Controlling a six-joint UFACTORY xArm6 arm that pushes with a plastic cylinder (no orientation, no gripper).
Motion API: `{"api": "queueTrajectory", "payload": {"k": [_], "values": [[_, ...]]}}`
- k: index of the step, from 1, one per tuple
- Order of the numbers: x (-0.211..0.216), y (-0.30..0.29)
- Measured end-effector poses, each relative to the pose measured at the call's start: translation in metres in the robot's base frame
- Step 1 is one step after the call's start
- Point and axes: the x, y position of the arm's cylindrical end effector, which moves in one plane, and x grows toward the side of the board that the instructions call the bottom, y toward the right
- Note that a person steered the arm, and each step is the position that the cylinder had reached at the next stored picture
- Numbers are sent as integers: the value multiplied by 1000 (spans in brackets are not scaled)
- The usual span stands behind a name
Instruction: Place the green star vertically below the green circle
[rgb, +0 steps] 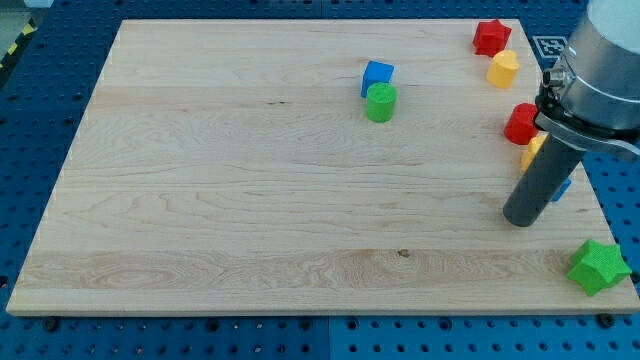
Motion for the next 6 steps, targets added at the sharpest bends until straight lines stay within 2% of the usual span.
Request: {"api": "queueTrajectory", "payload": {"k": [1,3,4,5,6], "values": [[2,8],[18,108],[33,141],[86,128],[83,127]]}}
